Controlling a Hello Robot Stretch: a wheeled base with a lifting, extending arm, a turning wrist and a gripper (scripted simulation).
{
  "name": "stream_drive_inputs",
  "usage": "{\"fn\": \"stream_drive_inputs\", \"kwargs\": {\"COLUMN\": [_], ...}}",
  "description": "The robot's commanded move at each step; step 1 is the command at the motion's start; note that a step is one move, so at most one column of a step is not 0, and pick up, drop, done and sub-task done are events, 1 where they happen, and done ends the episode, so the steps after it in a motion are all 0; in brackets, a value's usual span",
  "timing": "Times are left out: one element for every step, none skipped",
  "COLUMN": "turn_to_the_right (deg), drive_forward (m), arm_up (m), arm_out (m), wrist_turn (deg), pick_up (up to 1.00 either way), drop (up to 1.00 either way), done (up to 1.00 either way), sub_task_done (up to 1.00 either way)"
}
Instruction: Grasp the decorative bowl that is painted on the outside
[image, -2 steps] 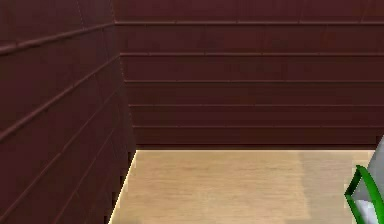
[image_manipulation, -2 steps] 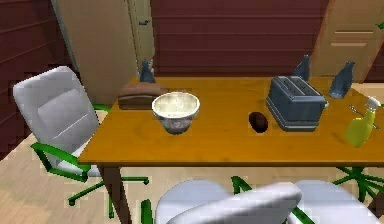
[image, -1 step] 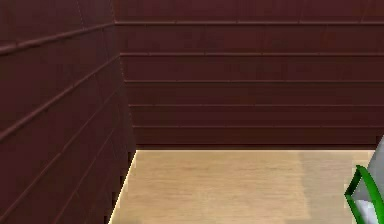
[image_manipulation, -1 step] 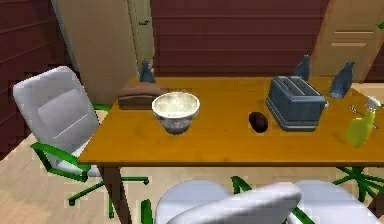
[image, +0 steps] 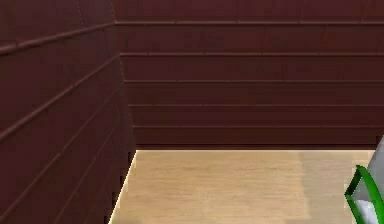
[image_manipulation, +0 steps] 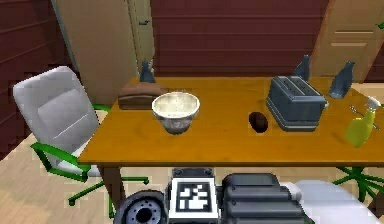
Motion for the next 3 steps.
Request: {"fn": "stream_drive_inputs", "kwargs": {"turn_to_the_right": [0.0,0.0,0.0], "drive_forward": [0.00,0.00,0.00], "arm_up": [0.00,0.00,0.00], "arm_out": [0.48,0.00,0.00], "wrist_turn": [0.0,45.0,45.0], "pick_up": [0.00,0.00,0.00], "drop": [0.00,0.00,0.00], "done": [0.00,0.00,0.00], "sub_task_done": [0.00,0.00,0.00]}}
